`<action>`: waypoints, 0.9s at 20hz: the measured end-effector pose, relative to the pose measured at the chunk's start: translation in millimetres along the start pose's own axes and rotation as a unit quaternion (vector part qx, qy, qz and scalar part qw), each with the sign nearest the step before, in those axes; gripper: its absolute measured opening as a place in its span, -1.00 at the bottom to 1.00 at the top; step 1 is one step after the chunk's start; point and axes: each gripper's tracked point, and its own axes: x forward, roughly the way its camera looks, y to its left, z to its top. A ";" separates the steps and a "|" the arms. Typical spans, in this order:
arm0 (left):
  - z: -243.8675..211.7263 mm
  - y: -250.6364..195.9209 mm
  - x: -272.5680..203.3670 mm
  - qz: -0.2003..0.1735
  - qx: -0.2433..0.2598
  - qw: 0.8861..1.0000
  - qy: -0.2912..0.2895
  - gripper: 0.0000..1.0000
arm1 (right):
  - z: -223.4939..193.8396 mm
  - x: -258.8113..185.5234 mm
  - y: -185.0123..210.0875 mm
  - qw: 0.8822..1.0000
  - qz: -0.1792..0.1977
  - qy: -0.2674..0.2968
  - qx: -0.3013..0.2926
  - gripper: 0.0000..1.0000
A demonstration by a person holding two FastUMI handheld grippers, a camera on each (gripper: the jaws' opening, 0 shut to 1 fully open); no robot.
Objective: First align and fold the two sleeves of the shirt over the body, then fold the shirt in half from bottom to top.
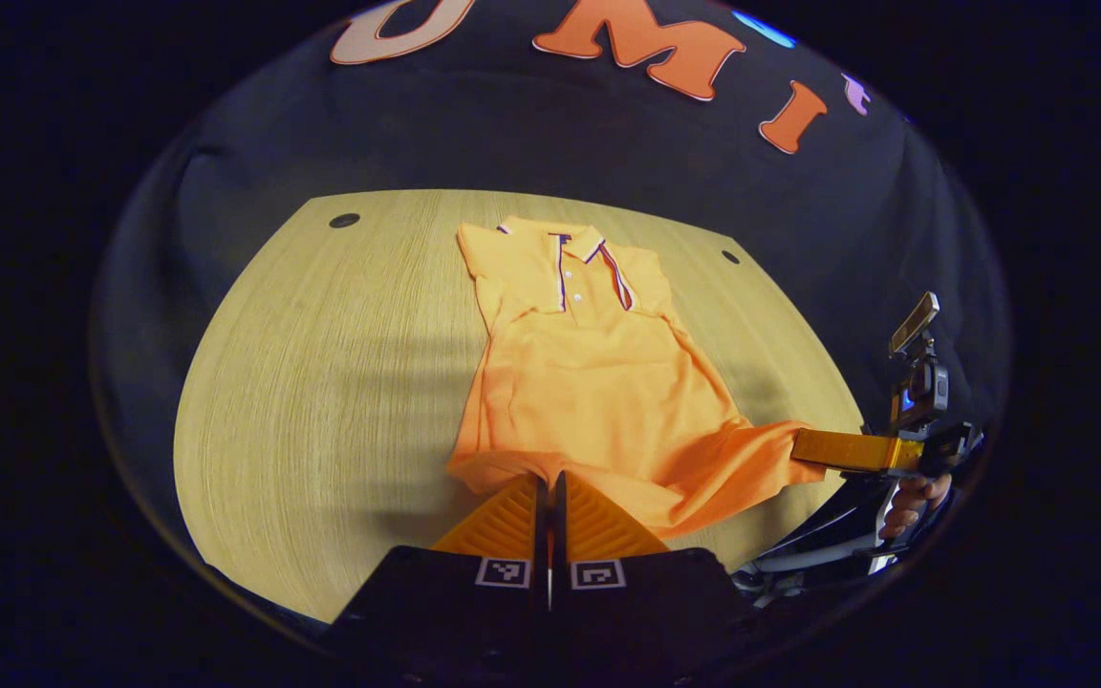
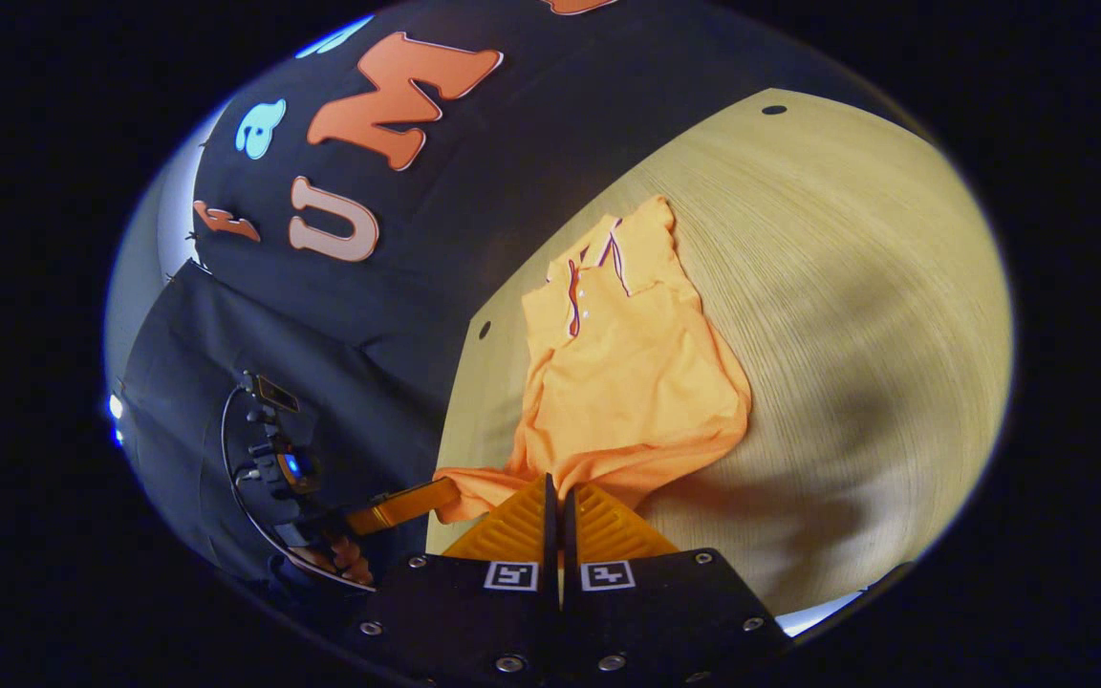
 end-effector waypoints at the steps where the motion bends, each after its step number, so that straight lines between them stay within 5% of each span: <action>1: 11.2 1.6 2.0 -0.001 -0.001 1.000 -0.007 -0.98 | 10.1 -0.6 -0.8 1.000 0.000 -0.009 0.005 -0.95; 9: 113.3 3.3 29.8 -0.007 -0.004 0.999 -0.044 -0.98 | 113.7 24.5 23.5 0.997 -0.004 -0.071 0.005 -0.95; 18: 214.9 18.4 94.9 -0.023 0.001 0.998 -0.050 -0.99 | 196.7 80.5 23.5 0.995 -0.053 -0.082 -0.026 -0.96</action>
